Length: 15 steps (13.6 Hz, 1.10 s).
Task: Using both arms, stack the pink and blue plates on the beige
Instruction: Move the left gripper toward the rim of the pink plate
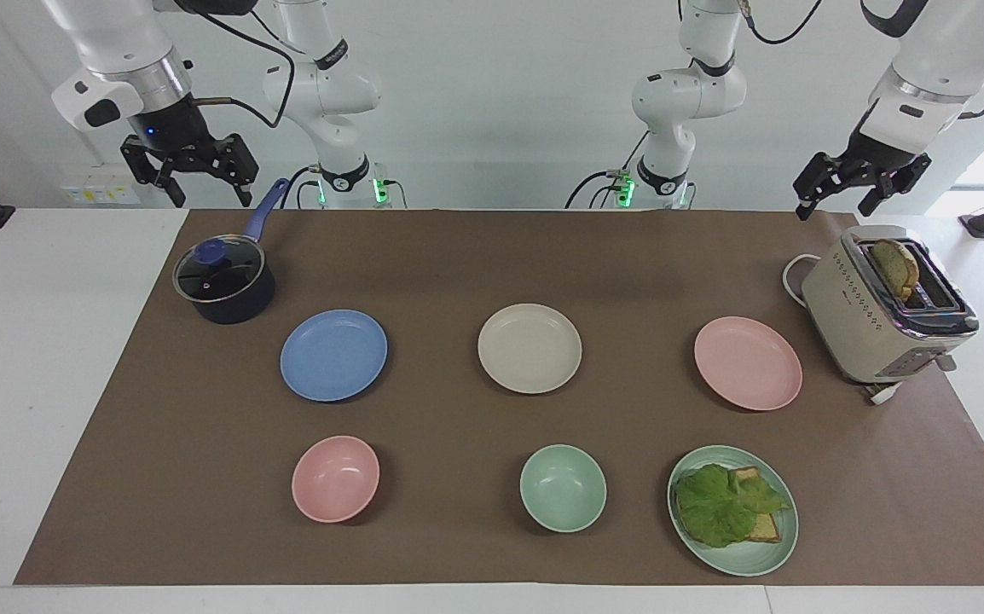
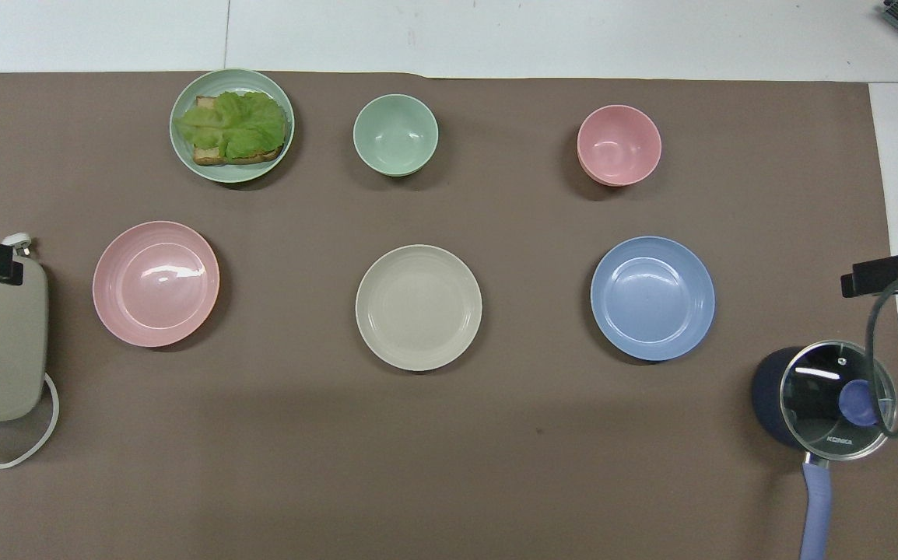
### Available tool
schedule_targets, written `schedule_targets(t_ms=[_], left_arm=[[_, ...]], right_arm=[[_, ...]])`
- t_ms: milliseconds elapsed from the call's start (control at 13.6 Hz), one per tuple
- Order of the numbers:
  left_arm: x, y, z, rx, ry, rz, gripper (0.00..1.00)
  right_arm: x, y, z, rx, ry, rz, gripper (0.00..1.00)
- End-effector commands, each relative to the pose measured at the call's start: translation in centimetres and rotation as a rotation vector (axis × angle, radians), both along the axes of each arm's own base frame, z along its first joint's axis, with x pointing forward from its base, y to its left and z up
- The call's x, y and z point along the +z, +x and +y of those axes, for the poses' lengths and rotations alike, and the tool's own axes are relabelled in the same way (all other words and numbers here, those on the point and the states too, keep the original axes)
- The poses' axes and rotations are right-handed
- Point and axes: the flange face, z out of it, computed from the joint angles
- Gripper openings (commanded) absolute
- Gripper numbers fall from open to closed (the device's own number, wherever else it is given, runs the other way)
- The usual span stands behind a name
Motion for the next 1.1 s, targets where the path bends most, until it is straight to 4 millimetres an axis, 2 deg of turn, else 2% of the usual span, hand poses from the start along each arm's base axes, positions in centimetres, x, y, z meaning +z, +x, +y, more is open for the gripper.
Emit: schedule_targets(t_ms=[0,220,367,587,881,1028], left_arm=[[0.5,-0.6,-0.4,-0.014,-0.011,0.008,1.00],[0.2,-0.8,-0.3,-0.002,-0.012,0.013,1.00],[-0.9,-0.9,-0.2,0.000,-0.011,0.030,1.00],[-4.6,-0.4,0.0,0.002,-0.012,0.060,1.00],[-11.0,0.2,1.2,0.015,-0.013,0.039,1.00],[-12.9,0.7,2.5,0.038,-0.014,0.020,1.00]], right_arm=[[0.1,-0.7,-0.1,-0.002,-0.001,-0.003,1.00],[0.1,-0.7,-0.1,0.000,-0.001,-0.003,1.00],[0.1,-0.7,-0.1,-0.002,-0.001,-0.003,1.00],[0.1,-0.7,-0.1,-0.002,-0.001,-0.003,1.00],[0.1,-0.7,-0.1,0.000,-0.001,-0.005,1.00],[0.1,-0.7,-0.1,0.000,-0.001,-0.003,1.00]])
